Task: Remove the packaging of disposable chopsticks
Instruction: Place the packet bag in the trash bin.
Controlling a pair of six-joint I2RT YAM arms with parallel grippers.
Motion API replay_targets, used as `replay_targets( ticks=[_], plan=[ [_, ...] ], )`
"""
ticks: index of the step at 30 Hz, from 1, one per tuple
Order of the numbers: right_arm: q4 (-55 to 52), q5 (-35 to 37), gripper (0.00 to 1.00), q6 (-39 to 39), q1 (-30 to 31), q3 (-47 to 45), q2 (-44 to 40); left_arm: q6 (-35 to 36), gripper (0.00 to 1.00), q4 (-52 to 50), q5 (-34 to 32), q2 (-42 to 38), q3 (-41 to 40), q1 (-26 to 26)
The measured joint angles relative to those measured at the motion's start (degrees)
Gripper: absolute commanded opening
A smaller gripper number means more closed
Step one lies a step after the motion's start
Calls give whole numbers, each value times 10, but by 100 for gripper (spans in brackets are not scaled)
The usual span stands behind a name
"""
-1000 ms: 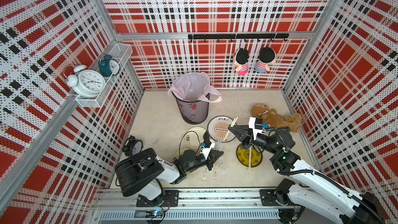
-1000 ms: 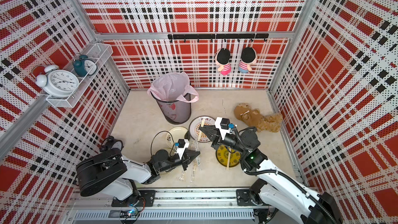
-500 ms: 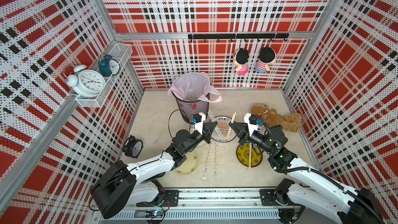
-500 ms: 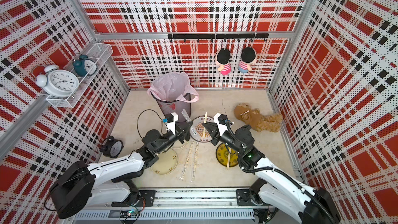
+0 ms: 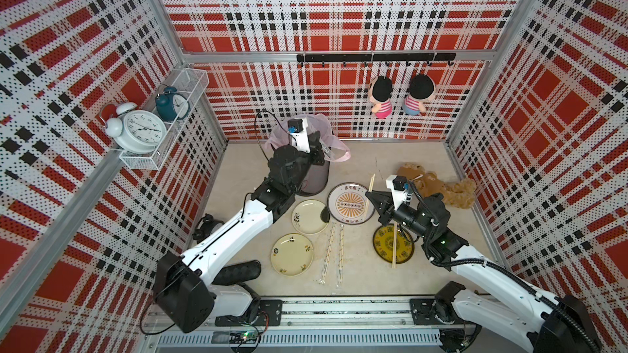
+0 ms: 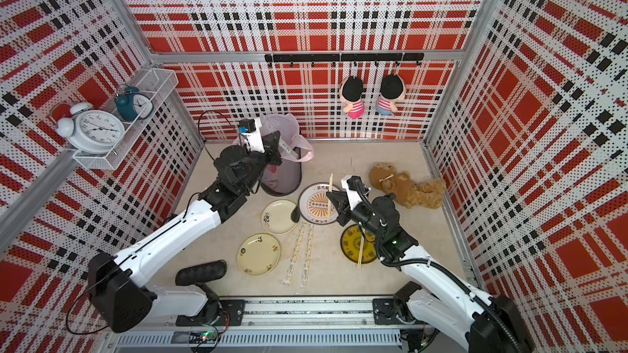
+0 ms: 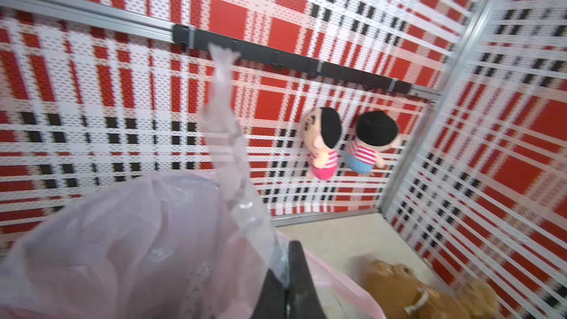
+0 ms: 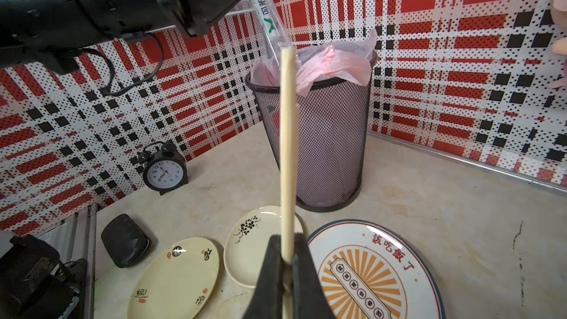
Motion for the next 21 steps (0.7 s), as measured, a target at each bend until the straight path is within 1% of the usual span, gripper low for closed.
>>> replay_targets(
  ticks=[5, 8, 11, 14, 18, 21],
  plan=[
    [1, 5, 0, 2, -1, -14, -9, 31, 9, -59, -101, 106, 117, 35],
    [-2, 10, 0, 2, -3, -19, -9, 38, 13, -100, -137, 175, 184, 53],
    [-1, 13, 0, 2, -4, -19, -8, 28, 19, -158, -134, 238, 240, 75],
    [-1, 20, 0, 1, -4, -19, -6, 11, 28, -222, -120, 281, 268, 88],
    [-1, 27, 0, 1, -4, -19, 4, -2, 37, -281, -109, 298, 276, 89],
    [-1, 28, 0, 1, -4, -19, 8, -5, 50, -303, -109, 298, 290, 85]
  ],
)
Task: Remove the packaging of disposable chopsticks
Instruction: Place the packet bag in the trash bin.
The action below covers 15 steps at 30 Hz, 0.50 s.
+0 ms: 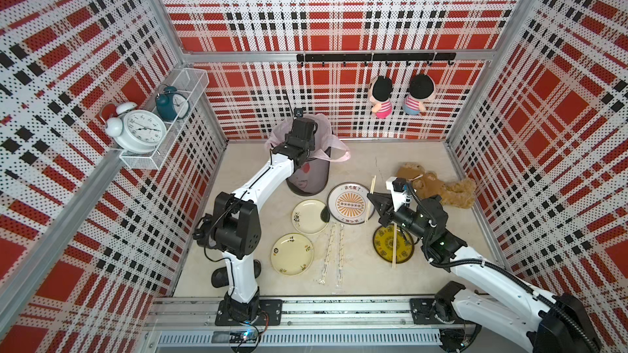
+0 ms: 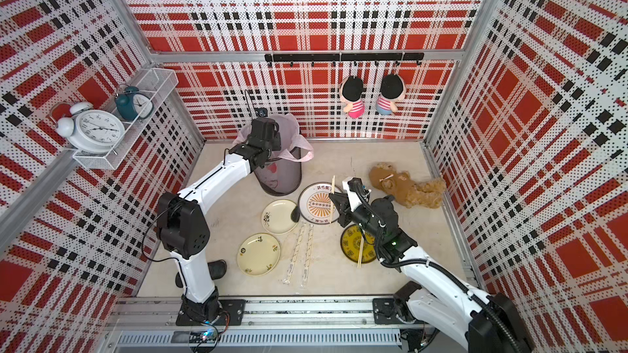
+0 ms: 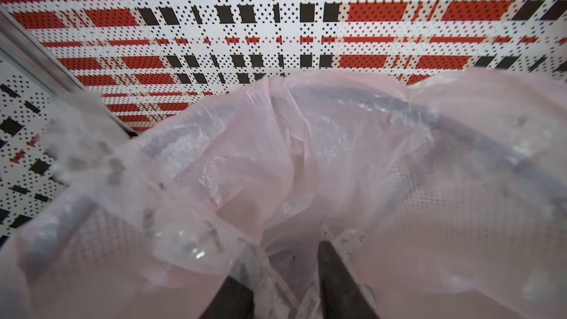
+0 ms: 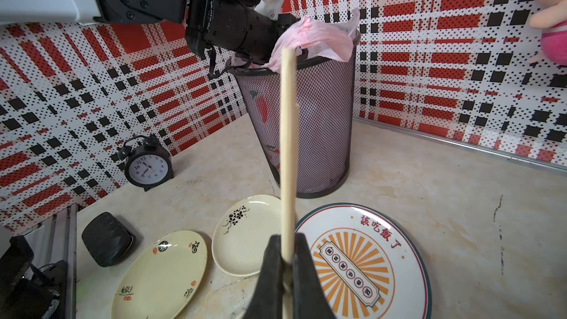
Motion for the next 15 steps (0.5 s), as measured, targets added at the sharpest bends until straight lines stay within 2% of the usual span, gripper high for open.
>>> replay_targets(
  ticks=[3, 9, 15],
  plan=[
    [0, 1, 0, 0, 0, 0, 0, -2, 56, -3, -1, -2, 10, 0],
    [0, 5, 0, 0, 0, 0, 0, -3, 75, -19, -3, -23, 8, 0],
    [0, 5, 0, 0, 0, 0, 0, -5, 82, -22, -2, -50, 2, -2]
  ],
)
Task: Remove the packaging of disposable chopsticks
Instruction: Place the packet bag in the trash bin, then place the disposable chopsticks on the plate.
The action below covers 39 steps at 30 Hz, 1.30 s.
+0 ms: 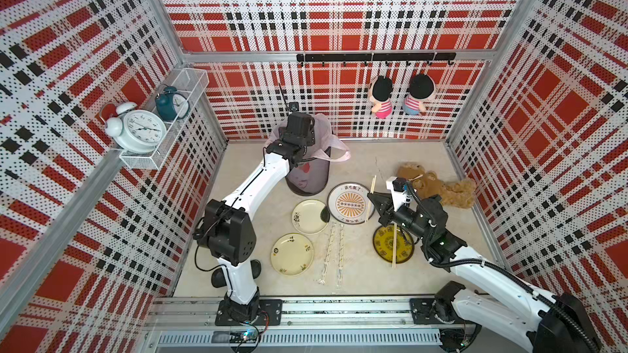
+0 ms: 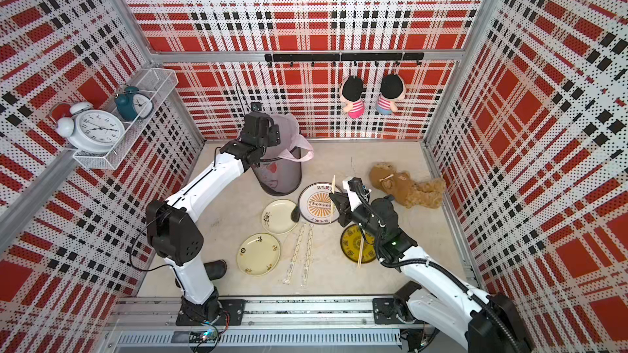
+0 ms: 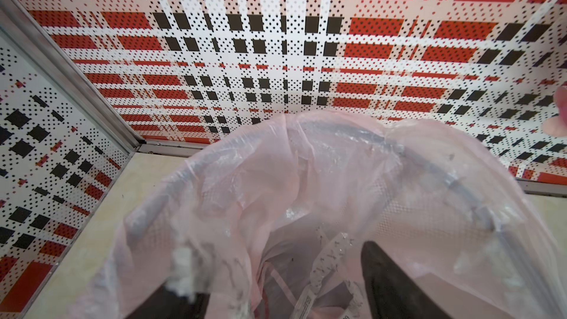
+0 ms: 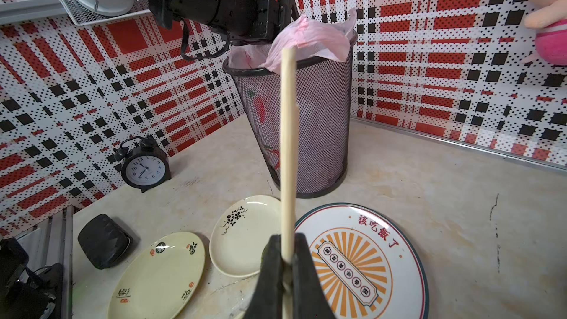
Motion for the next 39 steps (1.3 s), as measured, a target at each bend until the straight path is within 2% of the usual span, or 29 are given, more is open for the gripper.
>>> replay_targets(
  ticks=[3, 6, 16, 20, 24, 29, 33, 35, 39],
  plan=[
    [0, 0, 0, 0, 0, 0, 2, 0, 88, 1, 1, -18, -8, -4],
    [-1, 0, 0, 0, 0, 0, 6, 0, 100, 7, 0, -40, -21, -7],
    [-8, -1, 0, 4, 0, 0, 27, -2, 98, 57, 17, -123, -104, -21],
    [-17, -3, 0, 11, 0, 7, 44, -2, 98, 86, 23, -181, -177, -42],
    [-25, -8, 0, 25, -1, 25, 68, -6, 98, 122, 33, -273, -273, -92],
    [-37, -19, 0, 61, -4, 47, 89, -9, 99, 170, 15, -364, -359, -187],
    [-70, -42, 0, 100, -21, 82, 128, -10, 100, 202, -7, -390, -424, -276],
    [-90, -58, 0, 118, -34, 103, 157, -13, 99, 213, -10, -390, -457, -304],
    [-148, -86, 0, 147, -56, 142, 212, -20, 99, 244, 3, -372, -519, -325]
  ],
)
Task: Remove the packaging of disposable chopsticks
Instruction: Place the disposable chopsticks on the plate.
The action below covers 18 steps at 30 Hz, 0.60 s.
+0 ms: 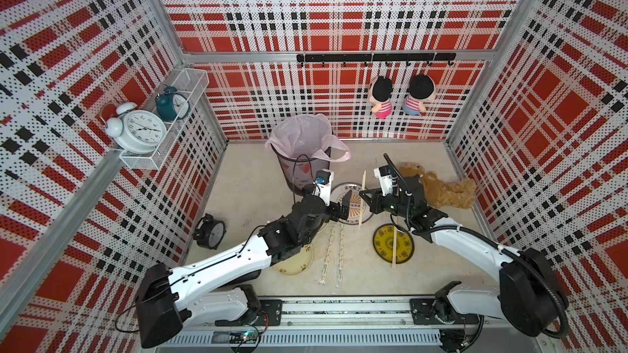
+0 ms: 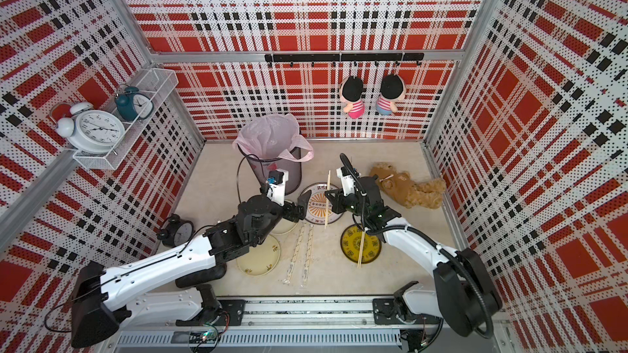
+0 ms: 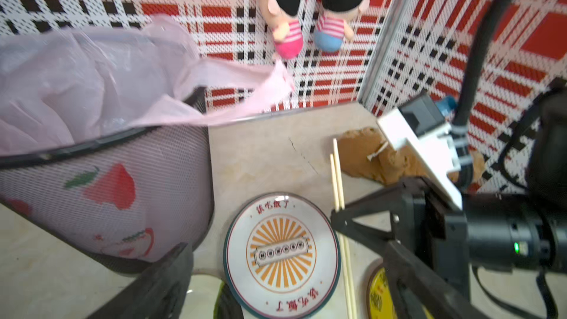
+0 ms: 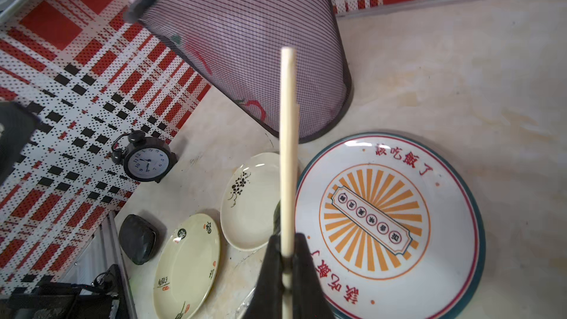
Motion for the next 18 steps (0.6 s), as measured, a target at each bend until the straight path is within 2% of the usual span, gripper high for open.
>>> replay_targets(
  ticks=[4, 7, 9, 13, 18],
  plan=[
    [-66, -3, 0, 13, -10, 43, 47, -7, 98, 49, 27, 27, -51, -2],
    [-110, -8, 0, 19, -18, 83, 90, -15, 91, 91, 56, 50, -79, 4],
    [-137, -20, 0, 24, -31, 112, 124, -19, 90, 122, 90, 68, -93, 16],
    [-178, -45, 0, 32, -52, 156, 181, -27, 82, 179, 125, 118, -95, 31],
    [-226, -75, 0, 53, -70, 215, 247, -28, 77, 235, 134, 191, -86, 24]
  ],
)
